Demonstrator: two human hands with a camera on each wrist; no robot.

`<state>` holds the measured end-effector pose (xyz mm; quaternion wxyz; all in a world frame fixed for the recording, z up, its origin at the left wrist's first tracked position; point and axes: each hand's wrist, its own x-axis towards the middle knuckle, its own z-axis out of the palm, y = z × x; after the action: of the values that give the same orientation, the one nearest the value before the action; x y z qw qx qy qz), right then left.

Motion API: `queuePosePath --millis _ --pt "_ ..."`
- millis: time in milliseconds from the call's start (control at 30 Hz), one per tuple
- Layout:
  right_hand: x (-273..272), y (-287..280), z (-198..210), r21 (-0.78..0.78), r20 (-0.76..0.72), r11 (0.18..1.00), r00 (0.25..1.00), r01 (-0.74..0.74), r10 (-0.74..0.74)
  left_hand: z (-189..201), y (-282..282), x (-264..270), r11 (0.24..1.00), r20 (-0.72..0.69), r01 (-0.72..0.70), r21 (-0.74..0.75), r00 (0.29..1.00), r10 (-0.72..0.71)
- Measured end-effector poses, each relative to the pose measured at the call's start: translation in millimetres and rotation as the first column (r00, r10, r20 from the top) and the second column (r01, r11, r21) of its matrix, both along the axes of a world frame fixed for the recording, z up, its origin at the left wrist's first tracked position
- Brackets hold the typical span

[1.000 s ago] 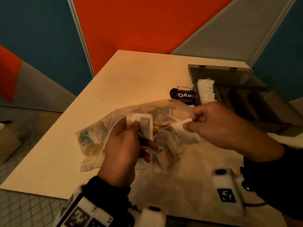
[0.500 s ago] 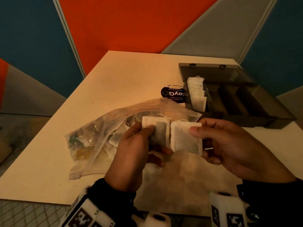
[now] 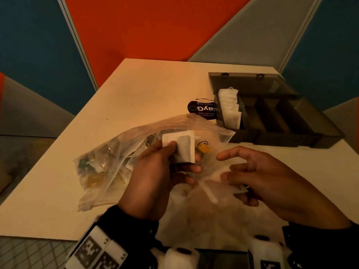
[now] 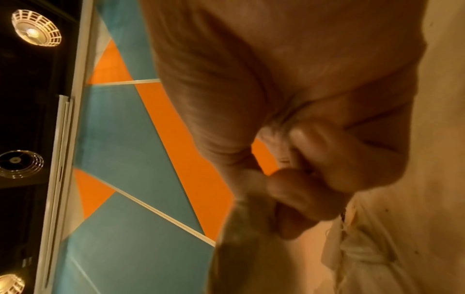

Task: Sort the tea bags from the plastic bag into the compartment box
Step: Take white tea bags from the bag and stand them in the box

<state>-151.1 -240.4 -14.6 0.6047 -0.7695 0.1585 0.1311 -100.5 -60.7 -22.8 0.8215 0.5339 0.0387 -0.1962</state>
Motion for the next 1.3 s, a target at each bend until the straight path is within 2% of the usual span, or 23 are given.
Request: queuePosePath --millis 133,233,367,433,567,733,867,1000,1100,1200,1300 --pt "-6.7 -11.7 -0.2 -0.190 0.004 0.973 0.992 0.128 -0.129 -0.1 0.3 1.6 0.999 -0.020 -0.039 -0.005 0.999 0.038" --pt "-10.6 -14.0 4.3 -0.331 0.156 0.905 0.961 0.268 -0.228 -0.5 -3.8 -0.8 0.991 -0.010 -0.027 0.135 1.000 0.028" --pt "-8.3 5.3 15.0 -0.362 0.351 0.878 0.919 0.312 -0.182 -8.1 -9.9 -4.7 0.940 0.125 -0.034 0.339 0.992 -0.009" --pt "-2.7 20.7 15.3 -0.373 0.382 0.885 0.915 0.279 -0.128 -11.2 -13.2 -7.0 0.917 0.159 -0.020 0.398 0.986 -0.048" --pt "11.2 45.7 0.5 -0.432 0.393 0.869 0.918 0.240 -0.059 -6.7 -16.7 -12.6 0.905 0.168 0.089 0.416 0.971 -0.173" --pt "15.5 49.3 -0.3 -0.321 0.375 0.925 0.924 0.204 -0.074 -2.9 -7.3 -13.2 0.910 0.180 0.179 0.375 0.949 -0.261" --pt "13.3 46.9 9.6 -0.187 0.304 0.979 0.952 0.082 -0.021 -3.8 -0.3 -10.4 0.867 0.267 0.254 0.428 0.881 -0.390" --pt "9.1 41.0 14.4 -0.119 0.248 0.993 0.968 -0.017 0.047 -7.7 0.0 -8.5 0.872 0.282 0.234 0.430 0.883 -0.376" --pt "8.9 31.7 15.9 -0.097 0.273 0.994 0.962 0.044 -0.016 -11.1 0.1 -7.6 0.889 0.255 0.225 0.400 0.904 -0.343" --pt "11.6 18.5 14.8 -0.168 0.280 0.974 0.954 0.155 -0.103 -14.5 1.2 -7.1 0.906 0.220 0.220 0.363 0.924 -0.312" --pt "11.2 9.4 15.9 -0.219 0.265 0.968 0.963 0.118 -0.057 -14.5 1.8 -6.6 0.914 0.201 0.221 0.339 0.932 -0.300"
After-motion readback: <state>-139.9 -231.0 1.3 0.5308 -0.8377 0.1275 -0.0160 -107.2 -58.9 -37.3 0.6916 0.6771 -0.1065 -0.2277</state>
